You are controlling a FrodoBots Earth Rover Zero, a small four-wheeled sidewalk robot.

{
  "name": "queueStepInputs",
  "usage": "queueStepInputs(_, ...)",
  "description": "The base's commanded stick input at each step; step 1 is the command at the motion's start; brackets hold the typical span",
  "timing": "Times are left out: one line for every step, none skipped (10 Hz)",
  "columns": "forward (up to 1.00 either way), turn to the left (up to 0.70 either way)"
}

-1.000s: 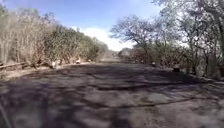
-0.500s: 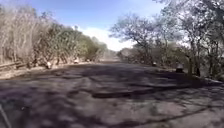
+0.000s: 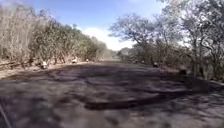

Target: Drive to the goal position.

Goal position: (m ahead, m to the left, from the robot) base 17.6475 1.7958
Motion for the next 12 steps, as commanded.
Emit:
queueStepInputs(0.70,0.00)
queueStepInputs(0.70,0.00)
queueStepInputs(0.70,0.00)
queueStepInputs(0.70,0.00)
queueStepInputs(0.70,0.00)
queueStepInputs(0.70,0.00)
queueStepInputs(0.70,0.00)
queueStepInputs(0.70,0.00)
queueStepInputs(0.70,0.00)
queueStepInputs(0.70,0.00)
queueStepInputs(0.70,0.00)
queueStepInputs(0.70,0.00)
